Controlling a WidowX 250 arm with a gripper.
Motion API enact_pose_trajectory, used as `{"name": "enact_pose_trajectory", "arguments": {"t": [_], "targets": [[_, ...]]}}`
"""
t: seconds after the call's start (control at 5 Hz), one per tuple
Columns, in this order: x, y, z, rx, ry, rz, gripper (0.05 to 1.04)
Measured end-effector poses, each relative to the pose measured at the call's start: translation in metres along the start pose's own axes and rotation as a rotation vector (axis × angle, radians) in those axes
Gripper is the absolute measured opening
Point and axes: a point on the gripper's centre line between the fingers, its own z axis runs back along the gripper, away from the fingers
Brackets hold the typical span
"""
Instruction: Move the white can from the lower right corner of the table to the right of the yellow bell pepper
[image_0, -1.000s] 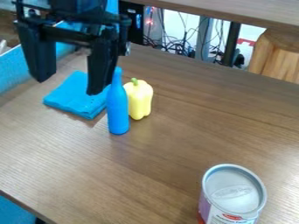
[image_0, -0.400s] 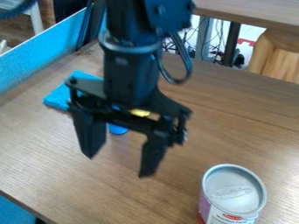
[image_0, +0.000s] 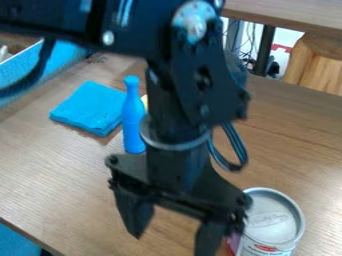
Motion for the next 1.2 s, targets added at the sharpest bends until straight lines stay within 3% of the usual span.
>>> {"name": "enact_pose_trajectory", "arguments": {"t": [0.2,0.6,0.8,1.2], "targets": [[-0.002,-0.017,-0.011,-0.010,-0.052,-0.028,1.001],[-0.003,-0.050,-0.039,0.053,-0.103,-0.136,1.001],[0.005,-0.057,-0.040,0.048,-0.139,-0.138,1.001],[0.032,-0.061,-0.046,0.065,-0.152,-0.095,1.001]]}}
